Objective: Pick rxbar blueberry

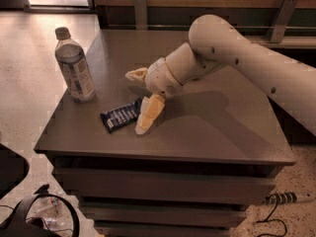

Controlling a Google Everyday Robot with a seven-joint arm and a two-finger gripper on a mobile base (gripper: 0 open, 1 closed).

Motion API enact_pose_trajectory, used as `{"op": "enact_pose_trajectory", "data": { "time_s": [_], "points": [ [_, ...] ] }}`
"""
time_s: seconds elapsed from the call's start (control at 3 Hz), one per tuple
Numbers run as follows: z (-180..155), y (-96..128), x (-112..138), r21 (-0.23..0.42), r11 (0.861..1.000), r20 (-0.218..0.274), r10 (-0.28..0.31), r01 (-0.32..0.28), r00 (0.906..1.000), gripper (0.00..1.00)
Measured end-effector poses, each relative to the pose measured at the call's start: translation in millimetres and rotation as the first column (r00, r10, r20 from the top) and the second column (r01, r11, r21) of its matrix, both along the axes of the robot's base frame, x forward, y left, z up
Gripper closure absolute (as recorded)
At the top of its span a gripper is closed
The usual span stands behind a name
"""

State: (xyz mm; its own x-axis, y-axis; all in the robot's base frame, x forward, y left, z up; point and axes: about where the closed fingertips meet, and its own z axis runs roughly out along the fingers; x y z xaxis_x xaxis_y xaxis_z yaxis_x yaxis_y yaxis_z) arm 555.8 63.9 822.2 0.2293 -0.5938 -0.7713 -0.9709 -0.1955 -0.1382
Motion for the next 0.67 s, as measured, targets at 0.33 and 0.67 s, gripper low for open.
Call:
{"op": "enact_pose_trajectory", "data": {
  "time_s": [0.33, 0.67],
  "points": [
    [-1.9, 6.9, -3.1, -0.037, 0.999, 0.001, 0.035, -0.035, 0.9994, 0.00],
    [-6.0, 9.4, -5.7, -0.092, 0.993, -0.008, 0.069, -0.069, 0.9976, 0.00]
  ]
}}
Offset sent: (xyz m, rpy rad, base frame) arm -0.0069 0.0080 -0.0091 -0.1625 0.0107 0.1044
